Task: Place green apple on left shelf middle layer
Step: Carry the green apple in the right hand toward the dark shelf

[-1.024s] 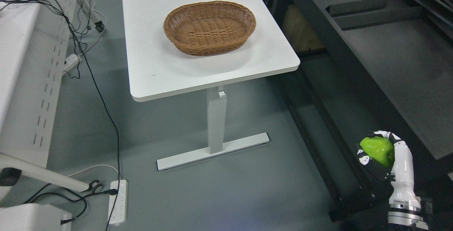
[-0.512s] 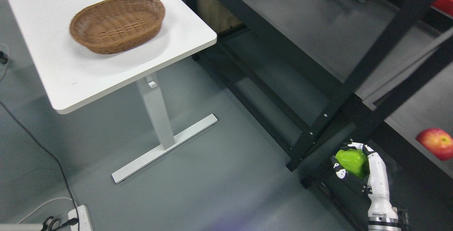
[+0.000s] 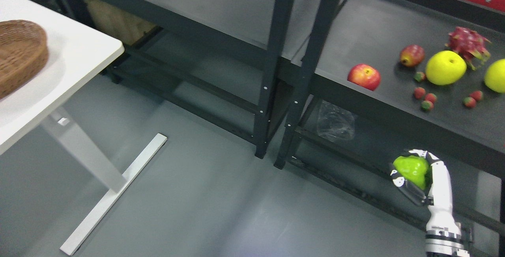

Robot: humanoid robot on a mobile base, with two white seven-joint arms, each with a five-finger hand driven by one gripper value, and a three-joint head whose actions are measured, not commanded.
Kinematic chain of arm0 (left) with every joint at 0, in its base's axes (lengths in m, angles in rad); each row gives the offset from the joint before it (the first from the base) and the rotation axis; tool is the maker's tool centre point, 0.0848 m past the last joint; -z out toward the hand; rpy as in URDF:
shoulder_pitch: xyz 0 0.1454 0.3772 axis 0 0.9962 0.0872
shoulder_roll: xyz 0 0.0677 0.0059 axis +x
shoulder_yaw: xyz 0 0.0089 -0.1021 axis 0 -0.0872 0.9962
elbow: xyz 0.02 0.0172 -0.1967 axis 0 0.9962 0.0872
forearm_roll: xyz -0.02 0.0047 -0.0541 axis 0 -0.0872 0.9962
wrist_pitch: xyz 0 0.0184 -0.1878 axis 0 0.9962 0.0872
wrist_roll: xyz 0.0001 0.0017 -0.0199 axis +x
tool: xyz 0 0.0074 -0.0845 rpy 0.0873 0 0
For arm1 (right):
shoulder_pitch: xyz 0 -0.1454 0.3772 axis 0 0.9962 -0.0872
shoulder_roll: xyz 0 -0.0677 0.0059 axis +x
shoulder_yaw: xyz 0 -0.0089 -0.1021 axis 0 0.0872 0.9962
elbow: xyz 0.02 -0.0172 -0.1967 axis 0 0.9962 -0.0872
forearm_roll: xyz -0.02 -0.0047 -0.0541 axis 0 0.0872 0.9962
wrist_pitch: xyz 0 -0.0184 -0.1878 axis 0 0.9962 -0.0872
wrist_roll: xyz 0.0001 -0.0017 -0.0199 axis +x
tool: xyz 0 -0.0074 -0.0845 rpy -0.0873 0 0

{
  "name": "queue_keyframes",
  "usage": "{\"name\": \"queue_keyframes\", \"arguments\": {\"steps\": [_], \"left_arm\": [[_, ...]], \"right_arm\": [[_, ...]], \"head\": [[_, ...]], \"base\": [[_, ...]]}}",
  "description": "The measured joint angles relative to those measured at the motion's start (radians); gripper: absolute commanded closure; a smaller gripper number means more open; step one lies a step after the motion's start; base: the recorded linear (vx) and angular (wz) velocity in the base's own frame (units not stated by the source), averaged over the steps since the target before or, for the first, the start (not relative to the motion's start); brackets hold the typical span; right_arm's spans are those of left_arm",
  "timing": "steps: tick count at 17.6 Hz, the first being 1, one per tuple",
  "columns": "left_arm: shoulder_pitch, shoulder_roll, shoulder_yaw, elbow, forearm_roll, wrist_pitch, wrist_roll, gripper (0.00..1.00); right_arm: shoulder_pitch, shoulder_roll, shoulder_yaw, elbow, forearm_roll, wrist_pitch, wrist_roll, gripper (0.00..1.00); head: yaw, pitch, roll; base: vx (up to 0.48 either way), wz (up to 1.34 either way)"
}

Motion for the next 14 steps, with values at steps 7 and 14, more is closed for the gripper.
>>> {"name": "queue_keyframes", "arguments": {"steps": [7, 14], "left_arm": [[0.000, 0.000, 0.000, 0.000, 0.000, 0.000, 0.000, 0.00], [0.000, 0.000, 0.000, 0.000, 0.000, 0.000, 0.000, 0.00]], "right_arm": [[-0.044, -0.030, -0.064, -0.002, -0.006, 0.038, 0.006, 1.00], [-0.079, -0.044, -0.096, -0.003, -0.007, 0.045, 0.007, 1.00]], "head": [[0.0000, 0.000, 0.000], [0.0000, 0.000, 0.000]], "base": [[-0.058, -0.56], [0.026, -0.22]]}}
